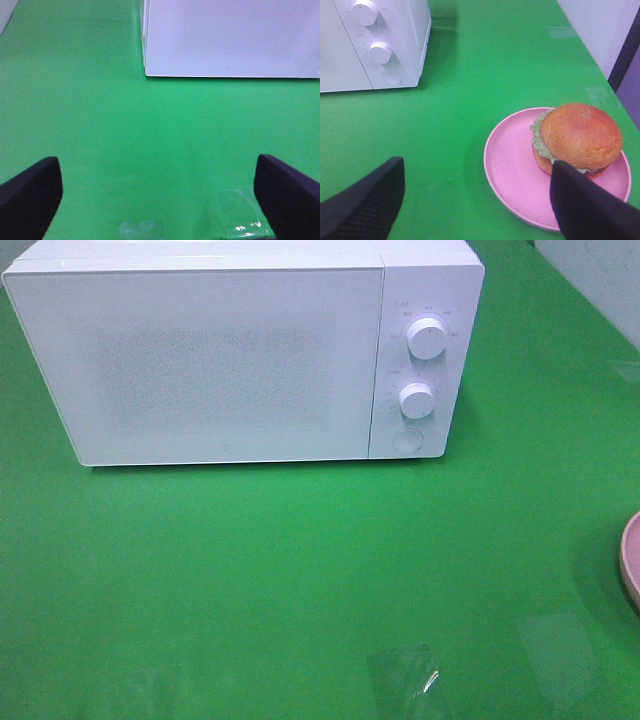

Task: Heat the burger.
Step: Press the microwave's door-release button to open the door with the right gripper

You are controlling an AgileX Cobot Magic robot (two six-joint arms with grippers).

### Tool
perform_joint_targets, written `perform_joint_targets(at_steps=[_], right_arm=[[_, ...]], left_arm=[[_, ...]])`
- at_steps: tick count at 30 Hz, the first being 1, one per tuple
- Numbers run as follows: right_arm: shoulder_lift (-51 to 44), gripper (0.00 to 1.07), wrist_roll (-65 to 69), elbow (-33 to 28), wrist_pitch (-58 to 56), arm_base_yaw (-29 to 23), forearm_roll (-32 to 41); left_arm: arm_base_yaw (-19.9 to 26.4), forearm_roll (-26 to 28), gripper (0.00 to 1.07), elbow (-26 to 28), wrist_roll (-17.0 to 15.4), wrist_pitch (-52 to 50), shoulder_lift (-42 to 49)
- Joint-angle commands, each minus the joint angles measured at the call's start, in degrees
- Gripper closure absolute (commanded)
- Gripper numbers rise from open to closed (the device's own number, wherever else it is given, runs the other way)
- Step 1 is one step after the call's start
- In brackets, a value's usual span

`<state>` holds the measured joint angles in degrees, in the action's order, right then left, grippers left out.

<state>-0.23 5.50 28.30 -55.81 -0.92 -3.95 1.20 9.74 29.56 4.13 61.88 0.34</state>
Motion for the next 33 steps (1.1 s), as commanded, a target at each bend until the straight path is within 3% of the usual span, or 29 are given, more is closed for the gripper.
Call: perform_joint_targets(at_steps=[1,22,33], right_arm=[[-1.5,0.32,0.6,0.0,0.7,0.0,0.3],[-1.3,0.31,0.6,1.1,1.5,0.0,0.3],[10.2,0.31,0.6,3.8,6.7,0.0,0.1]], left_arm=[[0.1,0.5,0.09,-0.1,0.2,-0.9,0.2],[0.1,0.5,0.09,-0.1,0.2,-0.9,0.2],[0.1,0.5,0.09,-0.1,0.2,-0.9,0.2]])
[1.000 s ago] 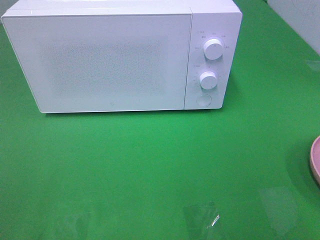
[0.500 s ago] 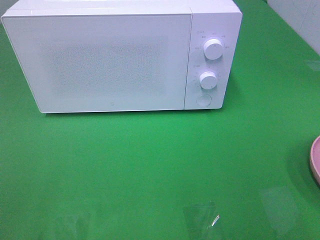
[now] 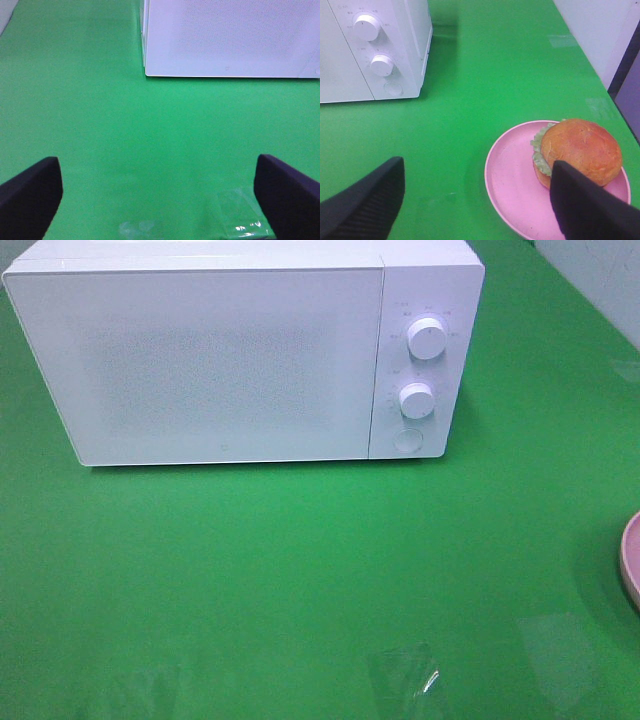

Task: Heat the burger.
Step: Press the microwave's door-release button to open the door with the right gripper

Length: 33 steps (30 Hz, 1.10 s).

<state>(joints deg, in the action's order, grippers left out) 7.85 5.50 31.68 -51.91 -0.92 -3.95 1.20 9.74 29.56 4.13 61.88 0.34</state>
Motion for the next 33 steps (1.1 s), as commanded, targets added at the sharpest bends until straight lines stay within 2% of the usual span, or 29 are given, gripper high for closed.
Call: perform_joint_targets(at_steps=[1,16,21,33], right_arm=[[2.1,0.31,0.6,0.4,2.8,0.0,0.1],[17.3,0.31,-0.1,-0.2,19.2,0.0,-0.4],[25.8,0.31,-0.1,-0.5,27.8,0.0,-0.3],[36.5,0.31,-0.1,-0.6,43.9,0.0,-0.3]], left_arm=[[0.1,0.5,0.09,-0.1,0.2,-0.9,0.2],[0.1,0.5,0.09,-0.1,0.2,-0.9,0.2],[0.1,0.5,0.09,-0.1,0.2,-0.9,0.2],[0.1,0.5,0.09,-0.1,0.2,-0.9,0.2]])
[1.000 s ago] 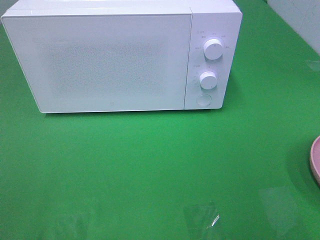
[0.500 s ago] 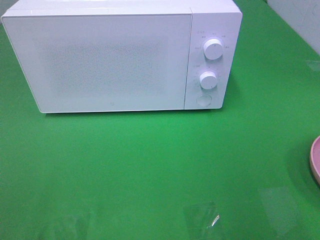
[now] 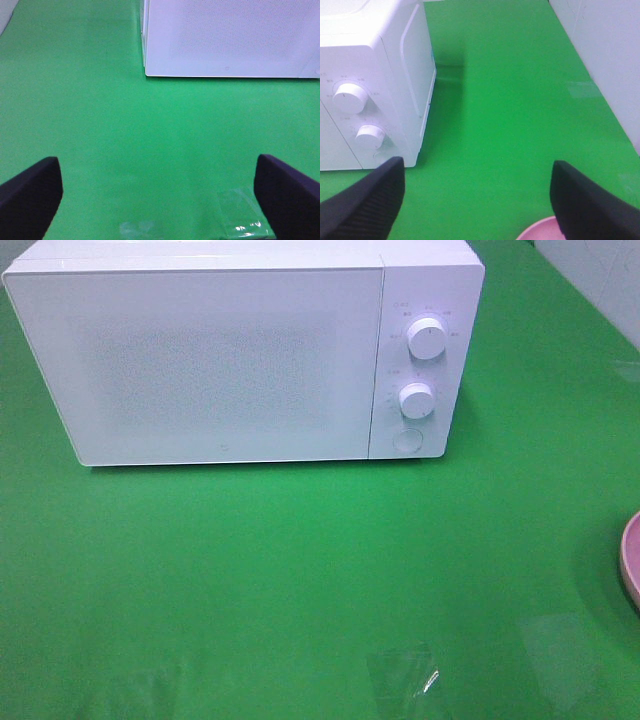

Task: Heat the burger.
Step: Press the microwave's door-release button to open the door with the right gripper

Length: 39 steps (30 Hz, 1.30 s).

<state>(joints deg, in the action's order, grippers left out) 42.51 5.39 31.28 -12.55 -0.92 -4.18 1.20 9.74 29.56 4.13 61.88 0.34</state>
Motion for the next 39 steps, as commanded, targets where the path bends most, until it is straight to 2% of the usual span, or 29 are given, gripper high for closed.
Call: perform_joint_targets(at_steps=[1,2,3,17,25,26,27,28,31,33,36,37,38,39], right_arm=[[2.8,0.31,0.0,-0.6,6.4,0.0,-0.1],[2.8,0.31,0.0,-0.6,6.4,0.0,-0.1],[5.5,0.31,0.0,-2.8,12.5,0.0,-0.1],[16.3,0.31,-1.1,-11.1,33.1,0.0,2.5],[19.3,0.31,-3.0,-12.9,39.0,-0.8,6.8],[20.4,0.31,-6.4,-13.2,40.3,-2.9,10.1],[20.4,0.31,-6.4,-13.2,40.3,-2.9,10.1],[21.9,0.31,-11.4,-13.7,42.7,-5.6,14.3],[23.1,0.31,-15.2,-14.1,44.7,-8.0,18.1],[26.8,0.31,-23.0,-14.8,51.2,-14.4,27.0],[27.7,0.31,-24.6,-14.8,53.1,-16.5,29.6],[29.6,0.31,-27.3,-14.8,56.3,-19.8,33.3],[29.6,0.31,-27.3,-14.8,56.3,-19.8,33.3],[31.5,0.31,-28.8,-14.8,59.6,-23.5,36.7]], left_arm=[[0.1,0.5,0.09,-0.1,0.2,-0.9,0.2],[0.1,0.5,0.09,-0.1,0.2,-0.9,0.2],[0.1,0.5,0.09,-0.1,0.2,-0.9,0.2],[0.1,0.5,0.09,-0.1,0.2,-0.9,0.2],[0.1,0.5,0.09,-0.1,0.2,-0.9,0.2],[0.1,0.5,0.09,-0.1,0.2,-0.9,0.2],[0.1,0.5,0.09,-0.1,0.2,-0.9,0.2],[0.1,0.5,0.09,-0.1,0.2,-0.9,0.2],[0.1,0.5,0.09,-0.1,0.2,-0.9,0.2],[0.1,0.5,0.09,-0.1,0.2,-0.9,0.2],[0.1,0.5,0.09,-0.1,0.2,-0.9,0.2],[0.1,0.5,0.09,-0.1,0.2,-0.9,0.2],[0.1,0.5,0.09,-0.1,0.2,-0.9,0.2],[0.1,0.5,0.09,-0.1,0.2,-0.9,0.2]])
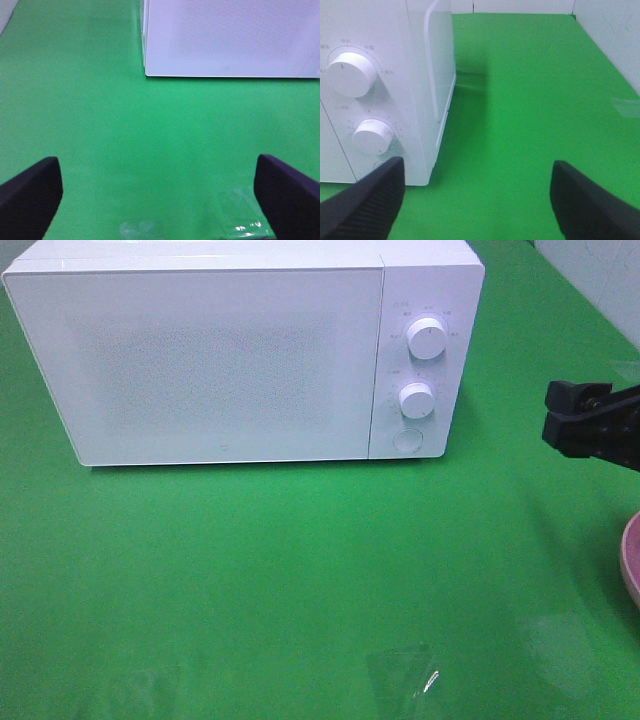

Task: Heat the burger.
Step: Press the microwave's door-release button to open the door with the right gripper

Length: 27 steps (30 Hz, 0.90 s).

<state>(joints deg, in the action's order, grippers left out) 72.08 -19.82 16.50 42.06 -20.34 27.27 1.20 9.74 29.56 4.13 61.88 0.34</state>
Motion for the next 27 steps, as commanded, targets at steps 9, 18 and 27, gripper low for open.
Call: perform_joint_targets(at_steps=[9,18,27], right_arm=[[11.5,0.31,-6.4,0.1,18.6,-17.8,19.8],[18.2,0.31,-8.4,5.2,20.1,-26.9,24.4],[22.6,0.31,-9.1,8.8,20.0,-29.1,24.6]], left_arm=[[0.1,0.5,0.09,-0.1,0.2,-0.9,0.2],[0.1,0.5,0.09,-0.1,0.2,-0.9,0.2],[0.1,0.5,0.09,-0.1,0.2,-0.9,0.2]])
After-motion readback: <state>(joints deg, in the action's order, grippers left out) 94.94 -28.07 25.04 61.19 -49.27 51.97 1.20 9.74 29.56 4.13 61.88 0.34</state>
